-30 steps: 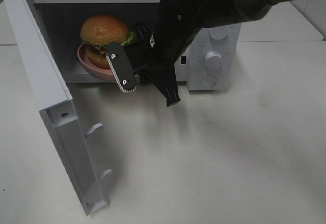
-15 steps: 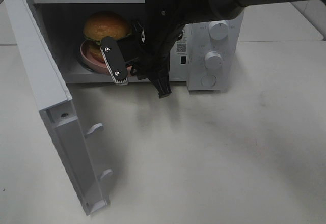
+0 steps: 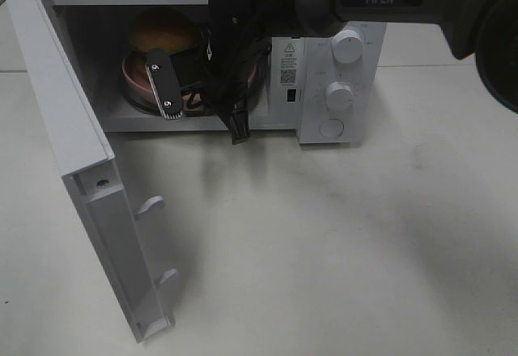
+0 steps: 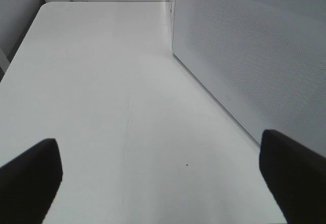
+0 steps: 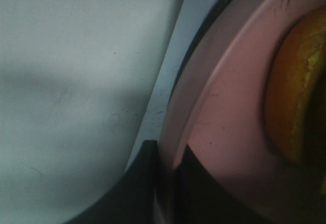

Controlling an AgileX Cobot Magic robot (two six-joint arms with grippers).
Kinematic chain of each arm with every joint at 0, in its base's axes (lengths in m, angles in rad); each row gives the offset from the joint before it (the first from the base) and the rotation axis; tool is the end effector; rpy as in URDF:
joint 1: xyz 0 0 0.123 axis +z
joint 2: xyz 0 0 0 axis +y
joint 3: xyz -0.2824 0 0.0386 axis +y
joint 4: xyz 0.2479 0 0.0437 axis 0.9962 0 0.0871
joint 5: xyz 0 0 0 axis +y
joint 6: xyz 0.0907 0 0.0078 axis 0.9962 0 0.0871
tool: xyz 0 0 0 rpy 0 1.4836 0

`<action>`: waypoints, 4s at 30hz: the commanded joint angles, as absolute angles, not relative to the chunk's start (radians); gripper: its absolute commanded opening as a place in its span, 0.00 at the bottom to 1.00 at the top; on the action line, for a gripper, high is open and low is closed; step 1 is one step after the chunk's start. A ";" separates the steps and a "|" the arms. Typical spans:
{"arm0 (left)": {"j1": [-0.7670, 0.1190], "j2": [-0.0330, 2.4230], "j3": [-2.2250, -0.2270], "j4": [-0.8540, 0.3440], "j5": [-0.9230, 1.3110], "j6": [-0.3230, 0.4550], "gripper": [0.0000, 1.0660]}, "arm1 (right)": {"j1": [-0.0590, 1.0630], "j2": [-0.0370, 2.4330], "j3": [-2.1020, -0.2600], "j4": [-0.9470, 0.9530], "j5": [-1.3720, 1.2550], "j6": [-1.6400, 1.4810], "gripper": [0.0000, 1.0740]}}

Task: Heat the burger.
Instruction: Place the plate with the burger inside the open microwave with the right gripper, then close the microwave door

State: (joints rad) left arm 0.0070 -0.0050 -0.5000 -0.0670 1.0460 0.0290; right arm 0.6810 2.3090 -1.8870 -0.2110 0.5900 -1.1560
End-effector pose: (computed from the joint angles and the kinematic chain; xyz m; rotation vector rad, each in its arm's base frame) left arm -0.0051 -0.0053 0.2785 0.0250 2.0231 -0.0571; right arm 0.4089 0.3177 0.1725 -2.1065 1.3926 -0.4148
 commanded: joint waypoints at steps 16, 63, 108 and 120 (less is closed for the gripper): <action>0.001 -0.030 -0.497 -0.063 1.037 0.025 0.94 | 0.678 2.380 -2.002 -0.218 0.562 -1.146 0.25; 0.001 -0.030 -0.497 -0.063 1.037 0.025 0.94 | 0.687 1.921 -1.333 -0.172 0.245 -0.732 0.83; 0.001 -0.030 -0.497 -0.063 1.037 0.025 0.94 | 0.687 1.185 -0.827 -0.179 0.832 0.008 0.71; 0.001 -0.030 -0.497 -0.063 1.037 0.025 0.94 | 0.687 0.996 -0.825 -0.171 1.008 0.025 0.71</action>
